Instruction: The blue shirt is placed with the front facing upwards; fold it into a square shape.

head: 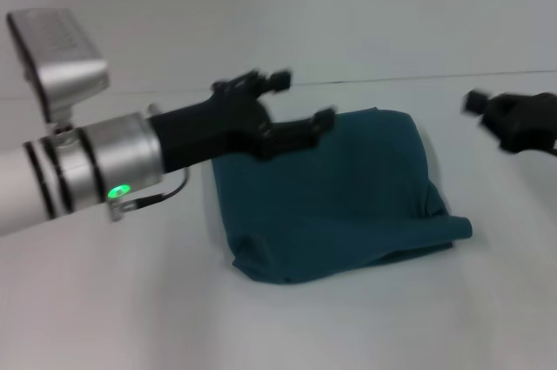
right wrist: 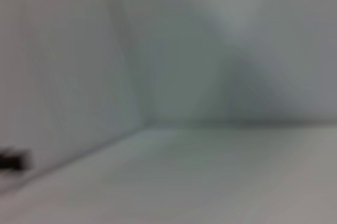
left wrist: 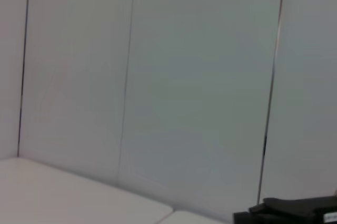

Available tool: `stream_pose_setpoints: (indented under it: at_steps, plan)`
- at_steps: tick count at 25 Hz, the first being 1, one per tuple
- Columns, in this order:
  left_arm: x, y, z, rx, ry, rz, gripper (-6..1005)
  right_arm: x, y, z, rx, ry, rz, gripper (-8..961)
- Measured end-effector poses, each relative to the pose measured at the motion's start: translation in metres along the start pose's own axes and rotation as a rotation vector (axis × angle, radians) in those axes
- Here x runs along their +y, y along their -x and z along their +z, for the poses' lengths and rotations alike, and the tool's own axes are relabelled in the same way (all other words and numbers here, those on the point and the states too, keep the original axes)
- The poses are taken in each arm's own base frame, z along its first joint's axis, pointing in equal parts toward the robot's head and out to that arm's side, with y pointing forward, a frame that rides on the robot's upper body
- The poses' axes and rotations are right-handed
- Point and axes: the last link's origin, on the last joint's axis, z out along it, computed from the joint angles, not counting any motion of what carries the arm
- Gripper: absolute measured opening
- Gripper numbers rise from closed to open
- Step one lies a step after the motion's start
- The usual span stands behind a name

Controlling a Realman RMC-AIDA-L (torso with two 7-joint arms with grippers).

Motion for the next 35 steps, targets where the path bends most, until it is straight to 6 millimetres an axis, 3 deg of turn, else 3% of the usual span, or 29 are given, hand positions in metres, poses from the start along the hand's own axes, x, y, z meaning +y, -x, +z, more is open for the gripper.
stream_pose_setpoints:
  at_steps: [3, 8, 16, 19, 29, 35]
  plan:
    - [-0.001, 0.016, -0.013, -0.107, 0.047, -0.005, 891, 0.015, 0.013, 0.008, 0.169, 0.123, -0.056, 97]
    - [-0.002, 0.035, -0.014, -0.249, 0.047, -0.027, 891, 0.032, 0.026, 0.019, 0.363, 0.202, -0.094, 159]
    - [-0.006, 0.046, -0.01, -0.355, 0.035, -0.051, 890, 0.036, 0.034, 0.026, 0.404, 0.2, -0.122, 322]
    - [-0.006, 0.047, -0.009, -0.37, 0.038, -0.049, 890, 0.036, 0.033, 0.031, 0.416, 0.193, -0.127, 558]
    - [-0.006, 0.05, -0.012, -0.368, 0.025, -0.056, 890, 0.042, 0.026, 0.044, 0.456, 0.185, -0.141, 932]
    - [-0.005, 0.051, -0.015, -0.361, 0.017, -0.057, 891, 0.041, 0.025, 0.045, 0.452, 0.177, -0.139, 932]
